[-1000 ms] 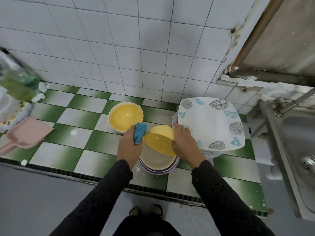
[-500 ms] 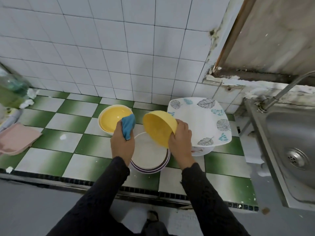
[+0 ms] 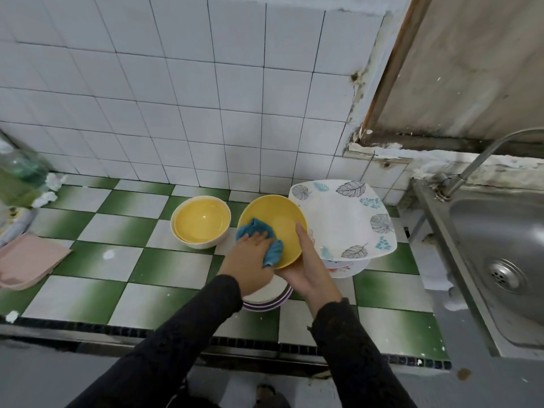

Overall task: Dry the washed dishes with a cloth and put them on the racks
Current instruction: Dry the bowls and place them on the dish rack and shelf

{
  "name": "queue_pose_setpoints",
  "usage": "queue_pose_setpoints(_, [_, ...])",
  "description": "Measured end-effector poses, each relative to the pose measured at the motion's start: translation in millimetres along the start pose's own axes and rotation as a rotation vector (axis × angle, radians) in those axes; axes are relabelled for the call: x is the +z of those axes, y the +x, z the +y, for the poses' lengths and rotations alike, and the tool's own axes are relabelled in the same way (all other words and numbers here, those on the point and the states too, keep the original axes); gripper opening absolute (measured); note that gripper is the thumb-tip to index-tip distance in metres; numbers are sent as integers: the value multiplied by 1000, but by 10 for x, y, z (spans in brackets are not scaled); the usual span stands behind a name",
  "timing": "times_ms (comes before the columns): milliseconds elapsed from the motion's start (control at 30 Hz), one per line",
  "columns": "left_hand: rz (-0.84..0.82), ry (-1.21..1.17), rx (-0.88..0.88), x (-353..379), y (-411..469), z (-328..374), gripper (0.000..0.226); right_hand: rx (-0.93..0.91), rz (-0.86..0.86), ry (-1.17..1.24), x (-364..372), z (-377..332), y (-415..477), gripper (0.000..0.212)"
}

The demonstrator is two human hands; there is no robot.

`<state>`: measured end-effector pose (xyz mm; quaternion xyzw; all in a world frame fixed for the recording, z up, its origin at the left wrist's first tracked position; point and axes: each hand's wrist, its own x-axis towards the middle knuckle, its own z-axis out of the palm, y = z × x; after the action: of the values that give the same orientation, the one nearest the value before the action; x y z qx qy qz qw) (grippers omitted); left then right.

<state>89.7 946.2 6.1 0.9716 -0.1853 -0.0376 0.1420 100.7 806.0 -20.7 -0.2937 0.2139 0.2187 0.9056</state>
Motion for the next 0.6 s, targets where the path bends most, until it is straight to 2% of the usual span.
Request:
queue_pose_setpoints(67, [-78, -219, -23, 50, -53, 164, 44, -20, 17, 55, -38, 21, -25, 115])
queue_pose_setpoints(167, [-100, -835, -91, 49, -61, 361, 32, -50, -16, 65, -5, -56, -177, 107])
queue_pose_setpoints(200, [-105, -975, -102, 29, -53, 401, 31, -52, -29, 70, 3, -96, -218, 103])
queue_pose_setpoints(233, [-115, -999, -85, 25, -41, 417, 36, -44, -31, 74, 25, -136, -253, 101])
queue_pose_setpoints(333, [-213, -600, 80, 23, -28, 421, 71, -46, 11, 102, 27, -175, -281, 93])
queue_pose_setpoints(367, [-238, -456, 135, 10, -9, 377, 74, -69, 17, 126, 21, -162, -287, 89])
queue_pose_setpoints(433, [-249, -155, 193, -65, 54, 276, 68, -86, 0, 168, 2, -148, -273, 87])
queue_pose_setpoints(500, [-213, 120, 180, -157, 118, 206, 63, -55, -55, 194, 27, -162, -271, 91])
queue_pose_setpoints(600, [-160, 289, 70, -212, 160, 207, 64, -59, -92, 157, 75, -214, -279, 89])
